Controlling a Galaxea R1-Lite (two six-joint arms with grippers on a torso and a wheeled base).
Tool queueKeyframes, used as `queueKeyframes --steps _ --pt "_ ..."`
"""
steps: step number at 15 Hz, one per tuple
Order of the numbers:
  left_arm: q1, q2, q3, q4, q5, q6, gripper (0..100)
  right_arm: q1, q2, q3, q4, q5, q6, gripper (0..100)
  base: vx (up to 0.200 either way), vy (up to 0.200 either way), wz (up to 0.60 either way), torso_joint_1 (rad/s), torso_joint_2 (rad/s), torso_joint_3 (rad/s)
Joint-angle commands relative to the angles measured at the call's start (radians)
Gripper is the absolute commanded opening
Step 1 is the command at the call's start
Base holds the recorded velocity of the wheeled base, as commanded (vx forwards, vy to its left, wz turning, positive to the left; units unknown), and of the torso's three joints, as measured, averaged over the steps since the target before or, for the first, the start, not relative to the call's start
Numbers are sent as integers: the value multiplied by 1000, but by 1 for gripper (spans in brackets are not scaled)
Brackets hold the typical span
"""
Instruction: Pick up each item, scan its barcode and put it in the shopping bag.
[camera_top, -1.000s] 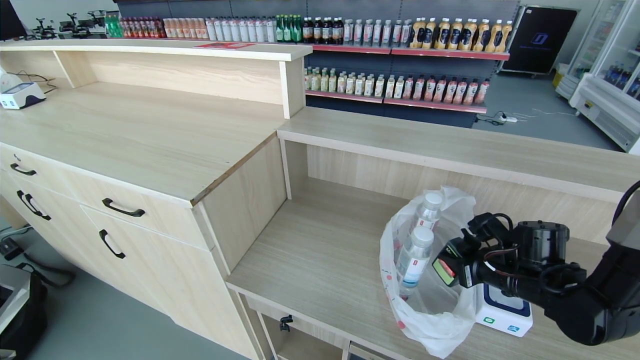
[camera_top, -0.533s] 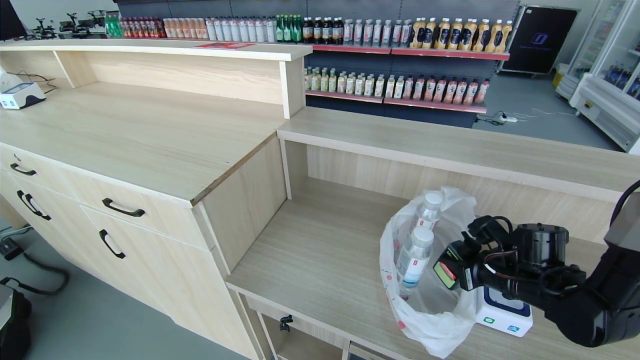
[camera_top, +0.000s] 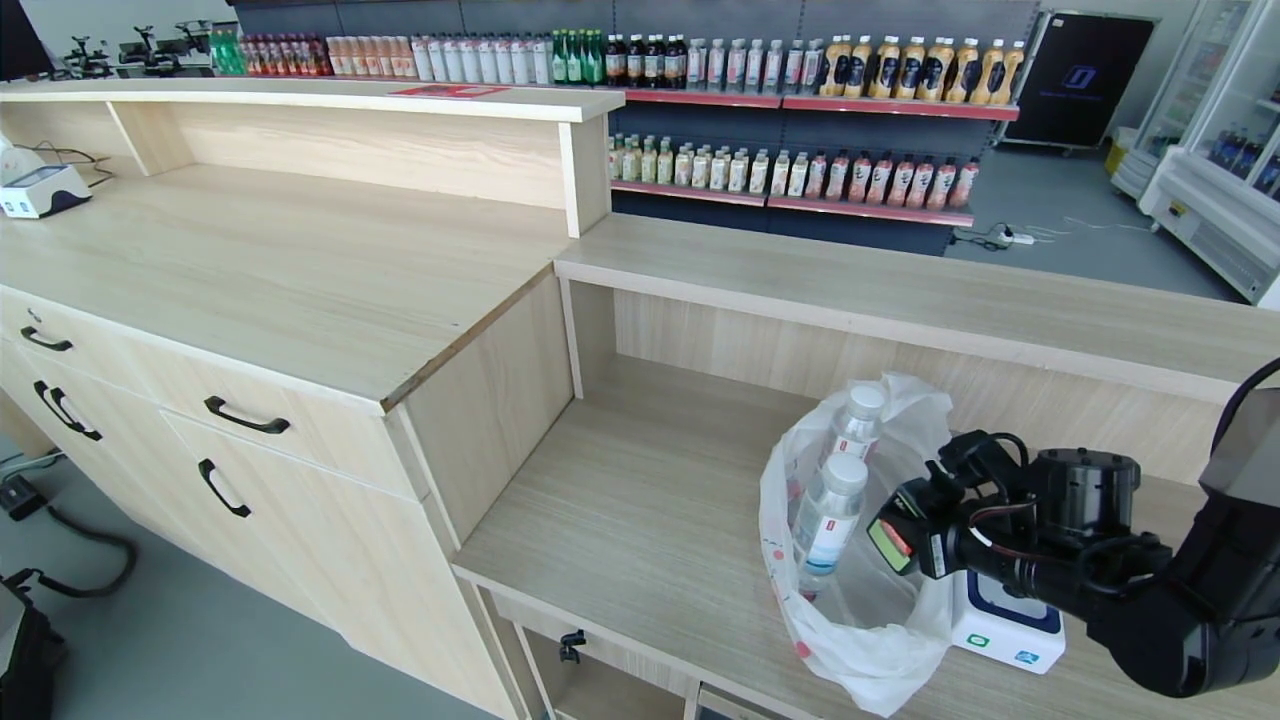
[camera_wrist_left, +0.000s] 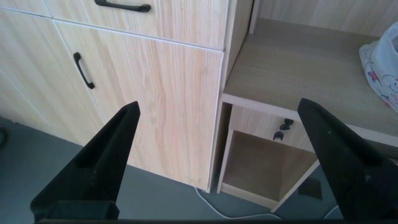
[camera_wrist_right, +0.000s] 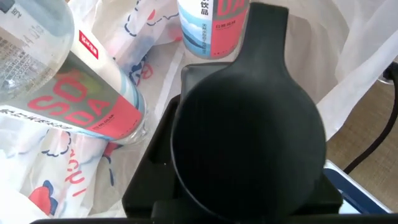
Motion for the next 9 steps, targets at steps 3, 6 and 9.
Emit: queueKeyframes --steps 3,6,9 --pt "0 1 0 0 0 0 100 1 47 -4 -69 2 11 0 0 0 0 0 0 0" --pt "0 1 0 0 0 0 100 1 61 -1 -86 22 10 0 0 0 0 0 0 0" --pt "0 1 0 0 0 0 100 1 65 -1 -92 23 10 0 0 0 0 0 0 0"
